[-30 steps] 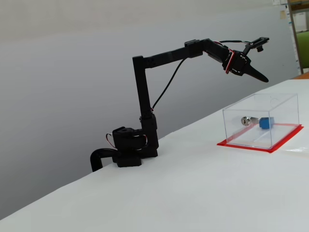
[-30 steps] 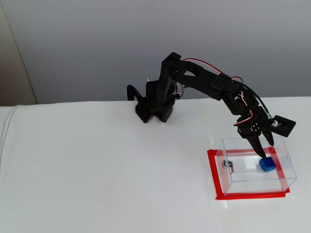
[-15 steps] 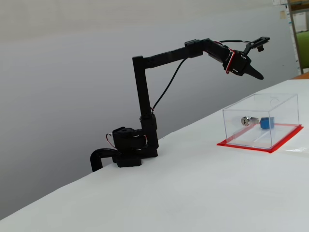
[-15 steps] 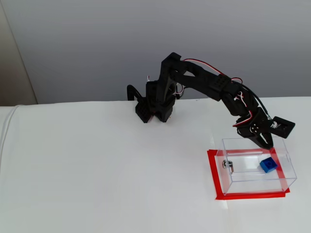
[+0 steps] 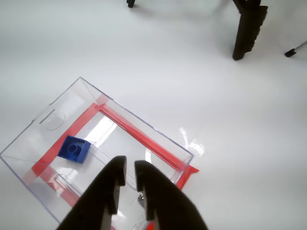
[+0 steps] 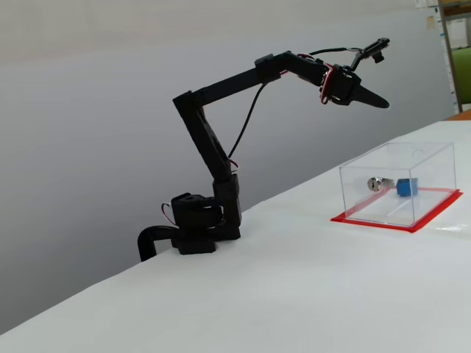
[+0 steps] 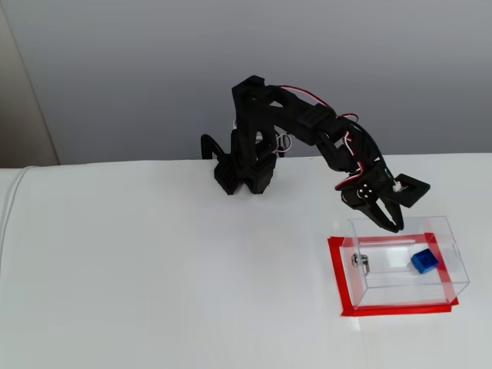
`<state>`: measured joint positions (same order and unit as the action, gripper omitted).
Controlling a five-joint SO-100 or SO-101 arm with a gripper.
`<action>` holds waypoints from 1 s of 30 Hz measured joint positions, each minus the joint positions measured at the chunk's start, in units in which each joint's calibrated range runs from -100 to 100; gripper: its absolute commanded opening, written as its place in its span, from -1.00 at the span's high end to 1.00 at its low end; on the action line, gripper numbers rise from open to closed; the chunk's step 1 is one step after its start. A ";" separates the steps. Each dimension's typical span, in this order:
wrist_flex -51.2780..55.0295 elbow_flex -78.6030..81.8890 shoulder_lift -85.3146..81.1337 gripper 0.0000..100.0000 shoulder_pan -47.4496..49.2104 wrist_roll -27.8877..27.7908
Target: Pick the blue lego brick and place it into the transparent box
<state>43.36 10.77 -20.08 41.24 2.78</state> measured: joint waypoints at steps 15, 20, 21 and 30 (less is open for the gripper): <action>0.00 25.15 -29.60 0.97 -23.18 0.00; 0.00 33.36 -37.63 0.97 -31.73 0.05; 0.00 34.77 -38.99 0.97 -33.65 0.05; 0.00 48.28 -52.01 0.97 -44.66 0.05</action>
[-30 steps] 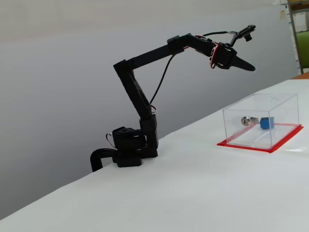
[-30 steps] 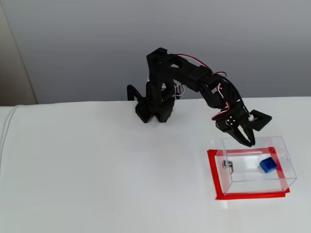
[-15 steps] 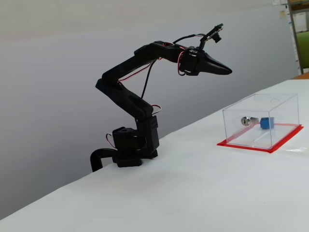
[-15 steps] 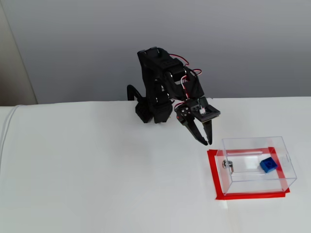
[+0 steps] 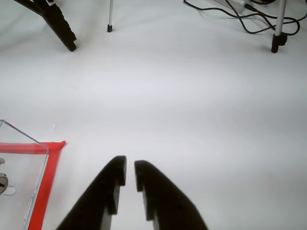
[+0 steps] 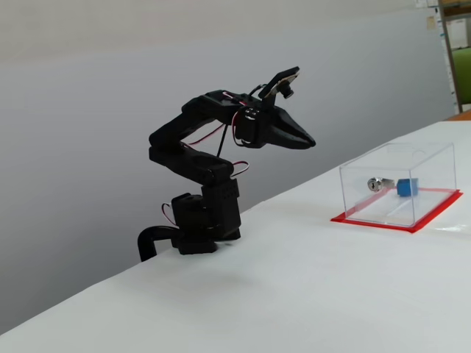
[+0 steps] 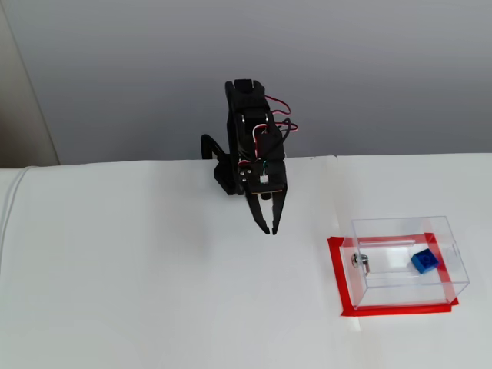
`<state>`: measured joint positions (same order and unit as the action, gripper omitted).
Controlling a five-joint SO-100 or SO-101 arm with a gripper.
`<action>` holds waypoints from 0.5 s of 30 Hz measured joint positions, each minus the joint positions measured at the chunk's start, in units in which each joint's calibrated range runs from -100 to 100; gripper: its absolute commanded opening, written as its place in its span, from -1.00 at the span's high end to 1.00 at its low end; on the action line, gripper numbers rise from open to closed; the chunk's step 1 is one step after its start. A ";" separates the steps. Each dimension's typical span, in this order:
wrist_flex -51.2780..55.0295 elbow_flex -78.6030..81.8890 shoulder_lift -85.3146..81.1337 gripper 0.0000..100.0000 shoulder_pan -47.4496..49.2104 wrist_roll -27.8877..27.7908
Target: Pick the blue lego brick and place it into the transparent box
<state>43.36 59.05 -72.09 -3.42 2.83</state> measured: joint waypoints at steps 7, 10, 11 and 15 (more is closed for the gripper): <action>0.00 11.47 -8.96 0.97 -3.42 -0.10; 0.00 16.68 -13.02 0.97 -4.59 -0.05; 0.00 18.36 -14.21 0.97 -5.13 -0.20; 0.00 24.18 -18.86 0.97 -5.98 -1.42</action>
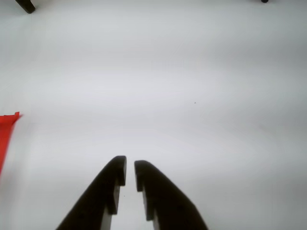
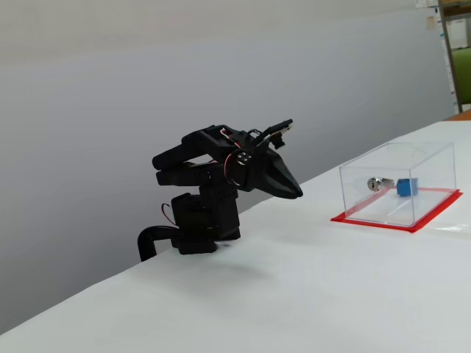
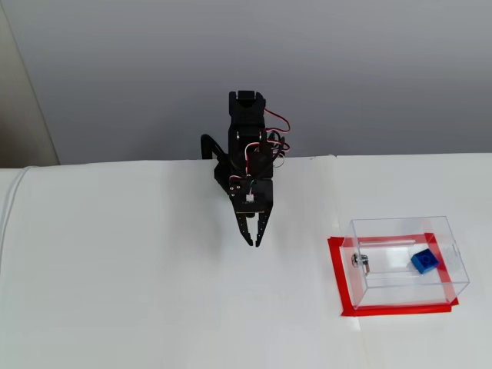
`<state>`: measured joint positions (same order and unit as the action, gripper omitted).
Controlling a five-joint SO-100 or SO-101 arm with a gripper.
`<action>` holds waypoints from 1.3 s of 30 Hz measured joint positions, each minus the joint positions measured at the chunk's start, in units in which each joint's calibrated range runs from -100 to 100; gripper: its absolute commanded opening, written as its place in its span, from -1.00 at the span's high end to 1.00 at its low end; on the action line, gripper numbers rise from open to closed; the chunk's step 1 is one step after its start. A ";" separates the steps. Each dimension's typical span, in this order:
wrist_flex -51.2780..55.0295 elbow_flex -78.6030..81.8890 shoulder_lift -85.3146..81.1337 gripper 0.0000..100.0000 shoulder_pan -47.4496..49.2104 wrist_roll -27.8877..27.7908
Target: Pick the blue lego brick and place it into the transparent box
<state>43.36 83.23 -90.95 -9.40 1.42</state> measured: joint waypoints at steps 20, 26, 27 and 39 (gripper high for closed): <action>0.00 15.00 -7.86 0.97 -2.14 -1.76; 0.00 15.27 -7.86 0.97 -2.46 -1.56; 0.00 15.27 -7.86 0.97 -2.78 -1.22; 3.86 15.27 -7.86 0.97 -4.17 -0.39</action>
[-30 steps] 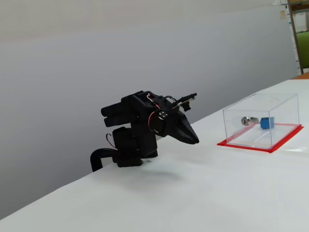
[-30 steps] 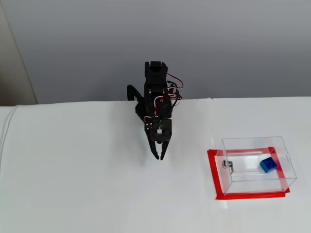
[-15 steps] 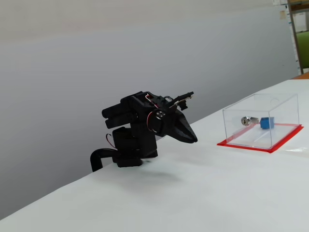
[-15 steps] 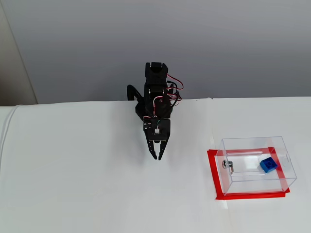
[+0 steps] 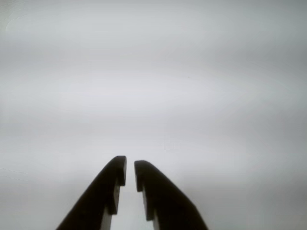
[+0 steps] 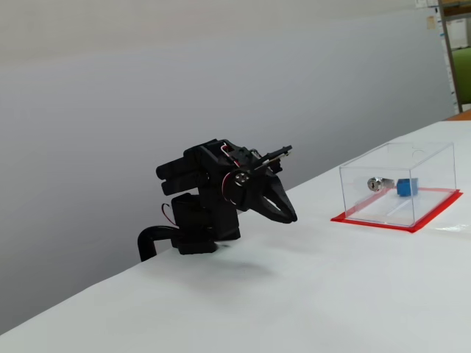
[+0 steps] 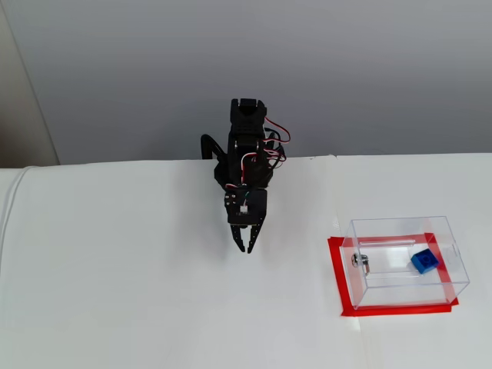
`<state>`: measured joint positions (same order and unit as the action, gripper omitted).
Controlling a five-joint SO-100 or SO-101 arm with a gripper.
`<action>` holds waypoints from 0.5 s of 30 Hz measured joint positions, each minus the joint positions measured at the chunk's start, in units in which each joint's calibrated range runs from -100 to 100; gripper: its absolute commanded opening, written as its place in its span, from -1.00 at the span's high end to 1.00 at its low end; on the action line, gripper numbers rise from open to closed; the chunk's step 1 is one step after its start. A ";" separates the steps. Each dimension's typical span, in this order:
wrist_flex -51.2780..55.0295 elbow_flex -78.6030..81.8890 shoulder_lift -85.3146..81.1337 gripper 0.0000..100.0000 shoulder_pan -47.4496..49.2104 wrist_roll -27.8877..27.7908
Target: Pick the blue lego brick and place it into the transparent box
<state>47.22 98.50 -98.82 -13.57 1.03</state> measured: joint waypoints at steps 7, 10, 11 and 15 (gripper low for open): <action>3.34 0.00 0.00 0.97 -0.21 -0.73; 3.34 0.00 0.00 0.97 -0.21 -0.73; 3.34 0.00 0.00 0.97 -0.21 -0.73; 3.34 0.00 0.00 0.97 -0.21 -0.73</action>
<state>50.56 98.50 -98.82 -13.78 0.29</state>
